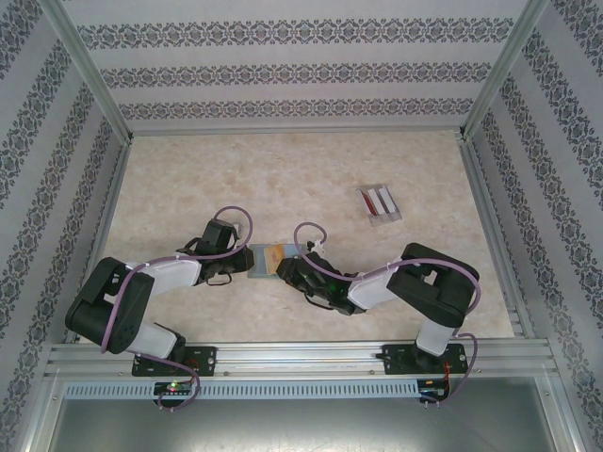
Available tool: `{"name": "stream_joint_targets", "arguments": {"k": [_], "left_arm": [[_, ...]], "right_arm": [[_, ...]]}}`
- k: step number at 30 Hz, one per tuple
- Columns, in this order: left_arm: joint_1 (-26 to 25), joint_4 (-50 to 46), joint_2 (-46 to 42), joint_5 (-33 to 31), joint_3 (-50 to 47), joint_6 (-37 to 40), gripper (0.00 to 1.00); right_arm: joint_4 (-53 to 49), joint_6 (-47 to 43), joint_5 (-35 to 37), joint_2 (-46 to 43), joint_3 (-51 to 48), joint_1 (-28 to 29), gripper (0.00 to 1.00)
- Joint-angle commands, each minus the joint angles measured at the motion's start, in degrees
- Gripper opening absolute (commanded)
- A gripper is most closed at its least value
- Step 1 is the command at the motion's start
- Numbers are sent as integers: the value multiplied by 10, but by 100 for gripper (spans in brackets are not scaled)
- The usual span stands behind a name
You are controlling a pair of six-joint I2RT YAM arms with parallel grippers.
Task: Put the credit cards into the card holder
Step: Insert the credit card into the card slot.
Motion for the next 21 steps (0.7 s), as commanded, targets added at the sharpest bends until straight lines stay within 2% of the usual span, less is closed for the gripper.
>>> {"name": "stream_joint_targets", "arguments": {"k": [1,4,8,15,21], "left_arm": [[-5,-21,41,12,-14,-6,17],[-5,-23,42,8,-15,-6,17],[-6,-24,42,11,-13,-5,17],[-6,-26,39,12,-14,-4,17],[-5,-25,37,14,-13,-5,16]], "right_arm": [[-53,-26,1,-6,-1,-9,34],[-50,-29,-14,6,7,-14,30],[-46,-35,-30,22,22,-15,14],[-50,-39,-36,29,41,-5,6],[-52,-14,9,33,47,21,2]]}}
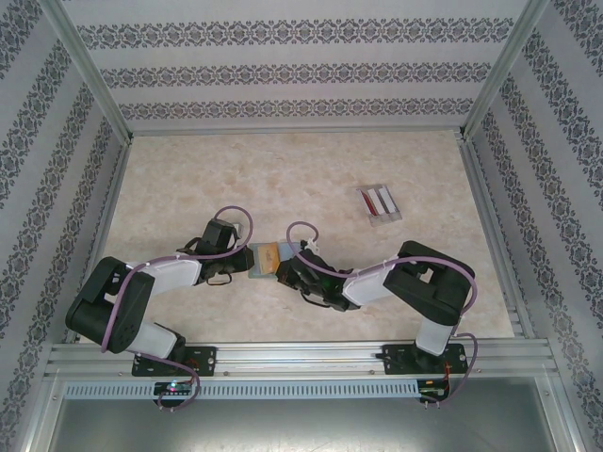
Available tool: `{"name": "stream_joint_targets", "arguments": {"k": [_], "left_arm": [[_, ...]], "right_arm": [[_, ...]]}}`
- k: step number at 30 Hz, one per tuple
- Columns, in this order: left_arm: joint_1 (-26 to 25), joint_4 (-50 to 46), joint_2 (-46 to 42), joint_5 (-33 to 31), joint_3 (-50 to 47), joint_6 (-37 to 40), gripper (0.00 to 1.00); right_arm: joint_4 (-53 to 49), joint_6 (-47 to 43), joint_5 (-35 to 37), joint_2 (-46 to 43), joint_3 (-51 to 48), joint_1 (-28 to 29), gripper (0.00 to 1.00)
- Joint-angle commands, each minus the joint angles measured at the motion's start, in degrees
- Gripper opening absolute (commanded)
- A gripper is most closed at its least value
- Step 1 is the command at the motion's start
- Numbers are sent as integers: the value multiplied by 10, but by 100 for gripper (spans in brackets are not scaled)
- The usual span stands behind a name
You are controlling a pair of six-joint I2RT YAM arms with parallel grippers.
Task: Put the credit cards into the card holder
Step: Insert the credit card into the card slot.
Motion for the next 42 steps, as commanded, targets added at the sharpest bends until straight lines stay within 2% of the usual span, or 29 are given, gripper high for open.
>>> {"name": "stream_joint_targets", "arguments": {"k": [1,4,8,10,14,23,32,38,39,42], "left_arm": [[-5,-27,35,11,-15,-5,17],[-5,-27,34,11,-15,-6,17],[-6,-29,32,9,-17,-7,17],[-5,-32,29,8,-16,-7,17],[-6,-33,23,6,-18,-7,17],[-6,-32,20,7,-19,-8,18],[-5,-26,11,12,-24,-6,17],[-6,-27,9,11,-25,-8,18],[-6,-26,7,13,-25,-7,19],[-6,-35,-9,-4,-30,-7,33]], "right_arm": [[-10,19,27,19,10,14,2],[-3,26,17,36,25,19,4],[-7,15,9,39,37,26,15],[-19,6,20,21,28,25,24],[-82,-32,13,-14,23,7,33],[-113,-72,-18,-28,35,-19,31],[-124,-81,-54,25,87,-34,17],[-133,-87,-78,50,111,-38,11],[-133,-88,-82,51,115,-38,11],[-136,-93,-90,49,122,-38,10]]}}
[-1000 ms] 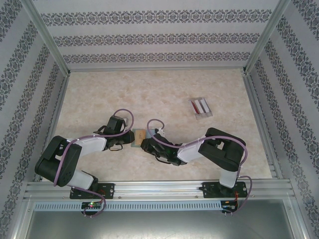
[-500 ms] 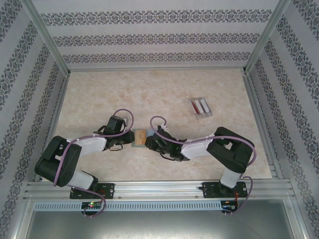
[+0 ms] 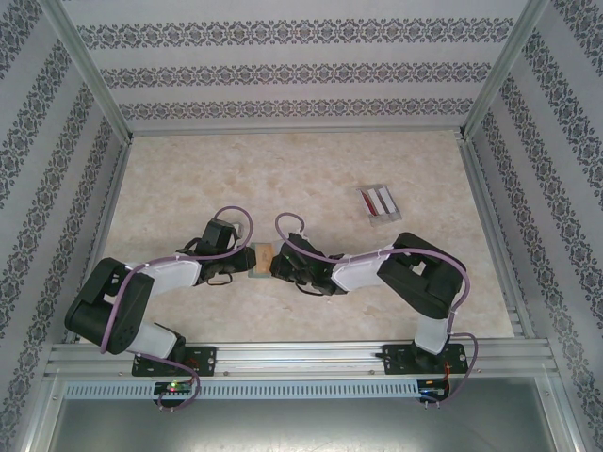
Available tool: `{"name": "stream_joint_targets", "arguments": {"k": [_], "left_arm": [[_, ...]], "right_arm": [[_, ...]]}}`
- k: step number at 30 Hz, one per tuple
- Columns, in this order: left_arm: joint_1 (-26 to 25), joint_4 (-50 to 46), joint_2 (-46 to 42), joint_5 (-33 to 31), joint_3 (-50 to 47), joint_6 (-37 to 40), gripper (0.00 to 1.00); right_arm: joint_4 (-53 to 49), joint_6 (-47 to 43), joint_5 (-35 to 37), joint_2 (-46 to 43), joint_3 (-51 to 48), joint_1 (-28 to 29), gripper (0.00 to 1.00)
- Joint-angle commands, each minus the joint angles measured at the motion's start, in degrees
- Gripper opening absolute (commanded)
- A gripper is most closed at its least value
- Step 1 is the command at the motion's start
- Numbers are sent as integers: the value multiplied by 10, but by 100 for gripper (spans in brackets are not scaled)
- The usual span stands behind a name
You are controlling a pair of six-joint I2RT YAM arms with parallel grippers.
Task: Put the credit cards into the card holder
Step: Insert the credit card into the card slot.
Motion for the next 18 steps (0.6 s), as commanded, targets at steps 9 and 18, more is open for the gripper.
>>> {"name": "stream_joint_targets", "arguments": {"k": [9,18], "left_arm": [[-5,-60,-97,-64,-53,-4,37],[-5,-52,-99,-48,-57,-4,31]], "right_arm": [[1,-42,-36,-6,14,-10,15],[28,-77,-102,-4,25,-30,23]]}}
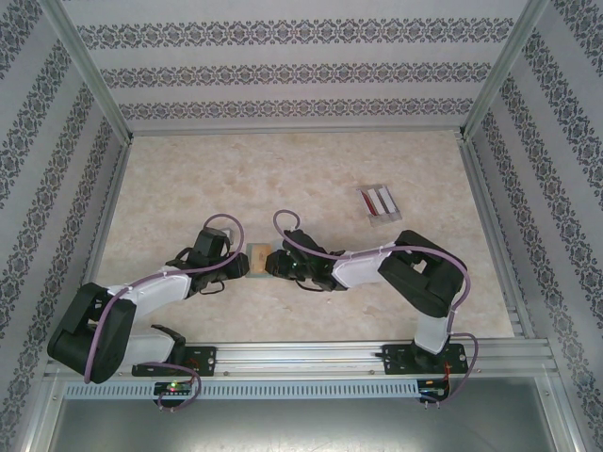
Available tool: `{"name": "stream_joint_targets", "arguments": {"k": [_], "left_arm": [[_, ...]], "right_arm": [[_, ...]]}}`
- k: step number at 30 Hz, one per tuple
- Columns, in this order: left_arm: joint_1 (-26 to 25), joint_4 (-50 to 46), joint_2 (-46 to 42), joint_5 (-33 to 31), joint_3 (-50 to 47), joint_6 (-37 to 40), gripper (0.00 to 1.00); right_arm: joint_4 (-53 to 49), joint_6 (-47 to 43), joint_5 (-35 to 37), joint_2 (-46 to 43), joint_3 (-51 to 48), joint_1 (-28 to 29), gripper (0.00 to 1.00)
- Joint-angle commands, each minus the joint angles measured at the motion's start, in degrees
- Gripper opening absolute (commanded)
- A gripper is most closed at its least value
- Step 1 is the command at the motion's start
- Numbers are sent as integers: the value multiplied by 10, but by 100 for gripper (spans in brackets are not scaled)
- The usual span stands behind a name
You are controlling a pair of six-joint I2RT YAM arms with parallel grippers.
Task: Put the credit cards into the card holder
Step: Insert the credit card into the card slot, then move the card holder to the center of the table.
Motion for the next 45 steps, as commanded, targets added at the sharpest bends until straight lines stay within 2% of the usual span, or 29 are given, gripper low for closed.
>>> {"name": "stream_joint_targets", "arguments": {"k": [1,7,10,15,19,23,26,29,34,42,45], "left_arm": [[-4,-7,-2,2,-9,-4,30],[-5,1,-14,10,-14,-3,28],[-4,-4,-21,4,-14,-3,31],[-3,-7,-32,2,-18,-2,38],[-3,7,-43,28,-25,7,43],[-4,5,-53,38,-24,29,45],[-3,10,-56,51,-25,38,46],[-3,15,-47,46,-27,35,52],[-3,7,-3,49,-8,33,53],[-3,0,23,45,4,32,52],[-4,-1,23,45,5,32,53]], "right_arm": [[13,-22,-33,-5,15,-11,23],[12,-29,-43,-6,16,-20,22],[-19,-49,-21,-40,1,-27,28],[-147,-125,25,-122,3,-45,35],[-272,-182,111,-162,29,-51,46],[-382,-201,146,-135,82,-53,52],[-436,-206,180,-101,115,-36,52],[-438,-184,175,-93,110,-38,51],[-481,-181,183,-65,141,-39,51],[-446,-182,130,-11,140,-51,52],[-464,-188,166,-4,143,-53,51]]}}
